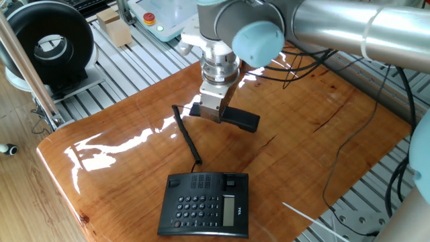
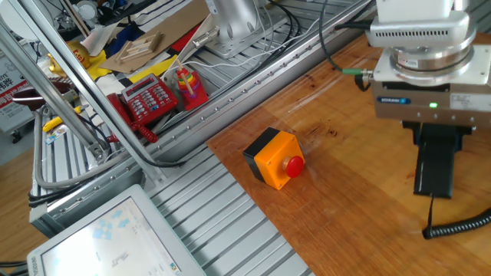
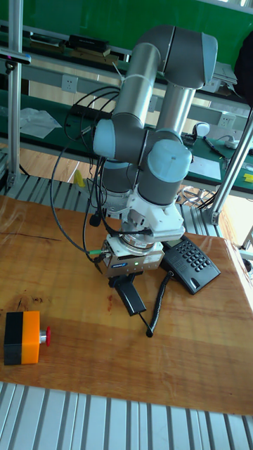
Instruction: Place the handset of the telephone on the corresponding phone cradle
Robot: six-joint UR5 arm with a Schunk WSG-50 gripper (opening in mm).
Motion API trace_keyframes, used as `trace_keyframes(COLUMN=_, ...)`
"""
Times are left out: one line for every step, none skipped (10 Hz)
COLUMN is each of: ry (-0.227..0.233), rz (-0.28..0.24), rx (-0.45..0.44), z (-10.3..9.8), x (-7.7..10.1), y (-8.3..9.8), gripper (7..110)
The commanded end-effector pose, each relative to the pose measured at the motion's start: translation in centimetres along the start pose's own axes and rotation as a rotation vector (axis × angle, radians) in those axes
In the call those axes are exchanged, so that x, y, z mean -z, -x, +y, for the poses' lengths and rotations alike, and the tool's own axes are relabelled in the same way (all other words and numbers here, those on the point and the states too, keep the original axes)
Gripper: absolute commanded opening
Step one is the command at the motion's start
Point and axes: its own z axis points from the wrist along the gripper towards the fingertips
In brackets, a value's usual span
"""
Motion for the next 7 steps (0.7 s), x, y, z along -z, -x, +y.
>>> trace_keyframes(ry=0.02, rz=0.038, rx=-0.023, z=0.9, x=2.0, y=-0.9, gripper=7)
trace_keyframes(ry=0.027, rz=0.035, rx=-0.026, z=1.3, x=3.0, y=-1.0, gripper=7)
trace_keyframes(ry=0.04, rz=0.024, rx=-0.029, z=1.9, x=4.2, y=-0.9, gripper=7)
trace_keyframes(ry=0.054, rz=0.017, rx=-0.029, z=2.6, x=5.3, y=-0.9, gripper=7)
trace_keyframes(ry=0.061, rz=0.017, rx=-0.034, z=3.3, x=6.3, y=-0.9, gripper=7)
trace_keyframes(ry=0.063, rz=0.023, rx=-0.035, z=4.1, x=7.1, y=-1.0, gripper=7)
trace_keyframes(ry=0.064, rz=0.028, rx=-0.043, z=5.1, x=7.5, y=-1.0, gripper=7)
